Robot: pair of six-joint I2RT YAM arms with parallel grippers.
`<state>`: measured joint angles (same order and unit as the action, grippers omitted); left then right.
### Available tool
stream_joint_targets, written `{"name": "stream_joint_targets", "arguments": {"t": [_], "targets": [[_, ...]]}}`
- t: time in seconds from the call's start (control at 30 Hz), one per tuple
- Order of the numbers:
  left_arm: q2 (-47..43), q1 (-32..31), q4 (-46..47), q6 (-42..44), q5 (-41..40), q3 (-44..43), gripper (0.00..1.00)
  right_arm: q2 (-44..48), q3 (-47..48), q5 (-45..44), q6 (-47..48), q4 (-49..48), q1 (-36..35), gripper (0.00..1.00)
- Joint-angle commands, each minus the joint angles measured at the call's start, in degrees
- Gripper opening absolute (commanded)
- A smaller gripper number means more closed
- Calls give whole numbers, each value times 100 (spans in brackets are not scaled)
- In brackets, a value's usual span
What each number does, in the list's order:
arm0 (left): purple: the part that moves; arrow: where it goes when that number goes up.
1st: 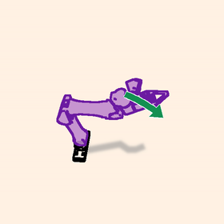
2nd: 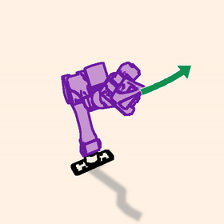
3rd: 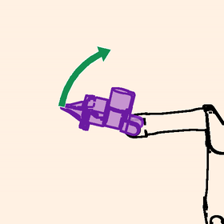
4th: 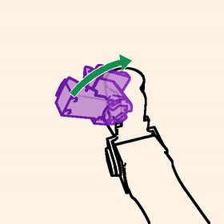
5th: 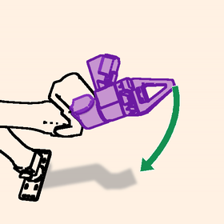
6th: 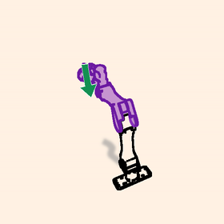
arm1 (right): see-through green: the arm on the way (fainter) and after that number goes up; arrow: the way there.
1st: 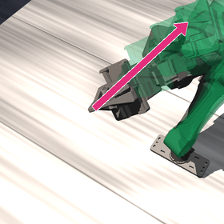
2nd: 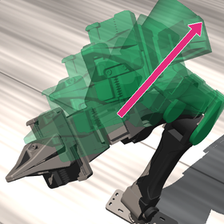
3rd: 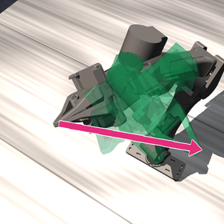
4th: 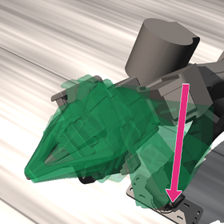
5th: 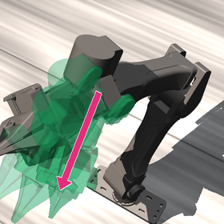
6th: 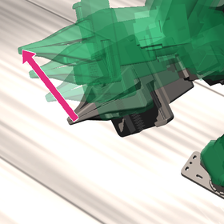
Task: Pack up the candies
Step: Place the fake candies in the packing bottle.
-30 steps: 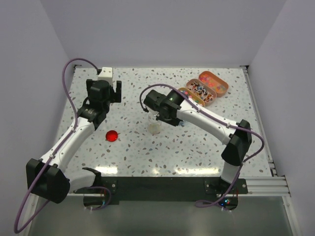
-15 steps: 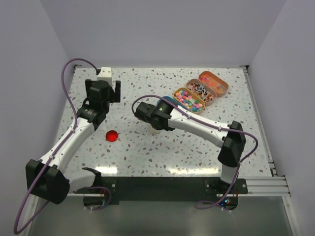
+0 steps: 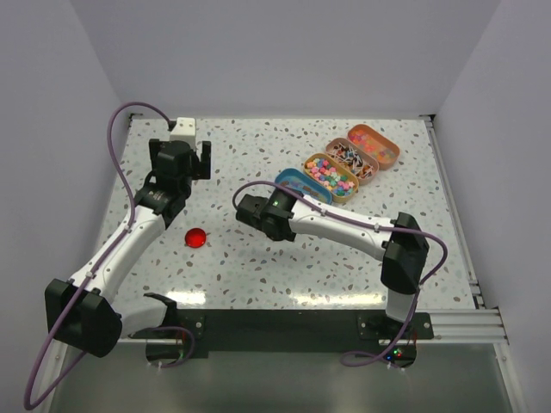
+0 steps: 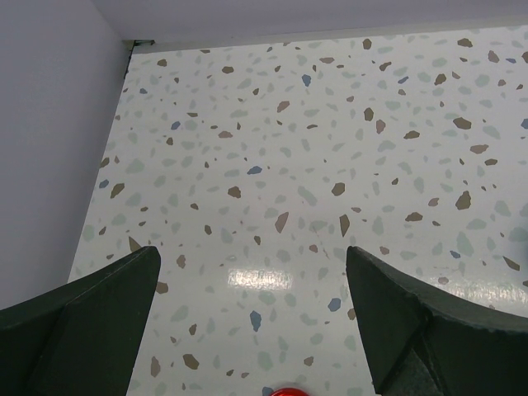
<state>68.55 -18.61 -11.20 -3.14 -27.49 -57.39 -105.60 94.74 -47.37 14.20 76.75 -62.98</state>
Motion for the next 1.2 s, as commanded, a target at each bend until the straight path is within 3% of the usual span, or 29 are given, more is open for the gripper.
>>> {"name": "stream_joint_targets", "arguments": {"t": [0.0, 0.8, 0.97, 1.17], "targets": [[-26, 33, 320, 138, -108, 26, 100, 207, -8, -544, 136, 806, -126, 0], [-9, 33, 320, 138, -29, 26, 100, 400, -26, -949, 347, 604, -267, 0], [-18, 33, 329, 129, 50, 34, 100, 628, 202, -310, 250, 447, -197, 0], [-53, 33, 391, 68, 848, 26, 100, 1487, -51, 1182, 241, -833, 434, 0]]}}
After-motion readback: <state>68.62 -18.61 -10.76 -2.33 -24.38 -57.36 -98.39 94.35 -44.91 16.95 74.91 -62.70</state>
